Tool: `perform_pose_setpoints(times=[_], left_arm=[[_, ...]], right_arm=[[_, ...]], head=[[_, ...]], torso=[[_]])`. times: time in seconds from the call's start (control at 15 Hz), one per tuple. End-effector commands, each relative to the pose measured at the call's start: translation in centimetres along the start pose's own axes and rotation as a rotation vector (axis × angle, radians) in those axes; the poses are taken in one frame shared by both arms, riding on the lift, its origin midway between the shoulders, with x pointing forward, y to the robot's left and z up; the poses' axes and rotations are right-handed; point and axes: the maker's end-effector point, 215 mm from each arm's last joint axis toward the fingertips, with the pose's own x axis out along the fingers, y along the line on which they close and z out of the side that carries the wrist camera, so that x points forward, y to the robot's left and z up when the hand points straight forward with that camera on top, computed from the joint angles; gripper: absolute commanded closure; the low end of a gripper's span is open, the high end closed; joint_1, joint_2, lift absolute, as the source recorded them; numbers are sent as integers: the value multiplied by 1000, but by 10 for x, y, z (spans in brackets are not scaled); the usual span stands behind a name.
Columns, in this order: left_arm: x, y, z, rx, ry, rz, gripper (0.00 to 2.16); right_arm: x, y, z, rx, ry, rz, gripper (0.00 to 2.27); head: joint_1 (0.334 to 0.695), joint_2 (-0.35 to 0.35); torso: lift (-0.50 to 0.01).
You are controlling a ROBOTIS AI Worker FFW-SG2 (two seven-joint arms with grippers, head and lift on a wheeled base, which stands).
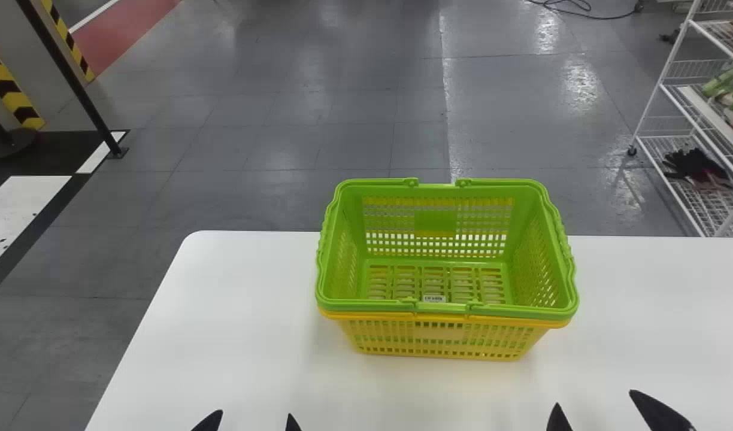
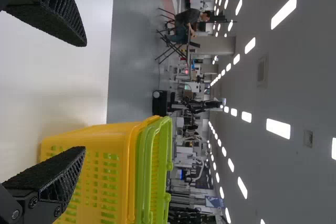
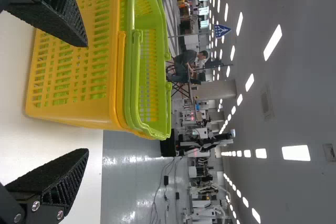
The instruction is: Grasp handle with right gripper to insert into left gripper then lift and swing left to center
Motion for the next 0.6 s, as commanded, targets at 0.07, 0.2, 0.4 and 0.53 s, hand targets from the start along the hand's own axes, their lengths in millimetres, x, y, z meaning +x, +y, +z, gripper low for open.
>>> perform_pose_setpoints(times=[0.07, 0.2, 0.4, 0.53], left_arm=[[-1, 0, 4, -5, -16, 2, 107], [-1, 0, 6, -7, -22, 0, 107], [-1, 0, 5, -5, -21, -2, 107], [-1, -1, 5, -5, -21, -7, 107]], right_arm=[[0, 0, -1, 1, 3, 0, 83], [-1, 0, -1, 0, 2, 0, 83], [-1, 0, -2, 0, 3, 0, 83], [-1, 0, -3, 1, 6, 0, 83]], head=[[695, 138], [695, 138], [695, 137], [695, 137]], torso=[[-93], [-93], [-93], [-93]])
